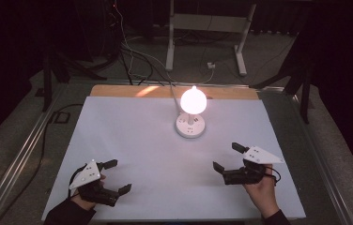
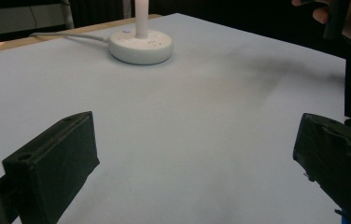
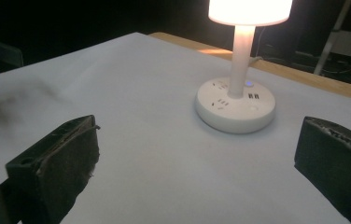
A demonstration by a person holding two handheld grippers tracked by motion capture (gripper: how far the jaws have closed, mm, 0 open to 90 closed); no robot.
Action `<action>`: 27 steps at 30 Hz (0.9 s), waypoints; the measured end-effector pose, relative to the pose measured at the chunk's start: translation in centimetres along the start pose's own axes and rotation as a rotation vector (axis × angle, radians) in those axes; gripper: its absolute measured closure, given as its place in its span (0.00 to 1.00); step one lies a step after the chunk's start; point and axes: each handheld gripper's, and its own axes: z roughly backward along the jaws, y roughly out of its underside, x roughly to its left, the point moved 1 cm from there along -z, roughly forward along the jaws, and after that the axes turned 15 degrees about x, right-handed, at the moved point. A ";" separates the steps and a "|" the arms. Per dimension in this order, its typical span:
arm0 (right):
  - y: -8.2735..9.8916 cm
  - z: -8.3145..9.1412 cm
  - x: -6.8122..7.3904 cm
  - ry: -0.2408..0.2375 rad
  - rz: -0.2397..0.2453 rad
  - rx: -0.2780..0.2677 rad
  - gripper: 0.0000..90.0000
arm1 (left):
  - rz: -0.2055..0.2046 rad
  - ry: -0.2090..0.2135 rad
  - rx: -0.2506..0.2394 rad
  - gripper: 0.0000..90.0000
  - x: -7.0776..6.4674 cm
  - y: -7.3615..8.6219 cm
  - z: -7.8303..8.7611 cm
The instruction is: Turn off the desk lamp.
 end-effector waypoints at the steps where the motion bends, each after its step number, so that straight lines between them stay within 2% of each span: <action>1: -0.2 -0.1 -0.1 -0.003 0.001 -0.002 0.00 | 0.000 0.000 0.000 0.01 0.0 0.0 0.0; 5: -1.0 -0.4 -0.4 -0.022 -0.009 -0.006 0.00 | 0.001 0.001 -0.003 0.01 0.0 0.0 0.1; 21: -3.6 -2.9 -1.6 -0.016 0.002 -0.009 0.00 | -0.002 0.002 -0.003 0.01 0.0 0.0 0.1; 27: -4.7 -3.9 -2.2 -0.028 -0.016 -0.010 0.00 | 0.003 0.003 -0.007 0.01 0.0 0.0 0.2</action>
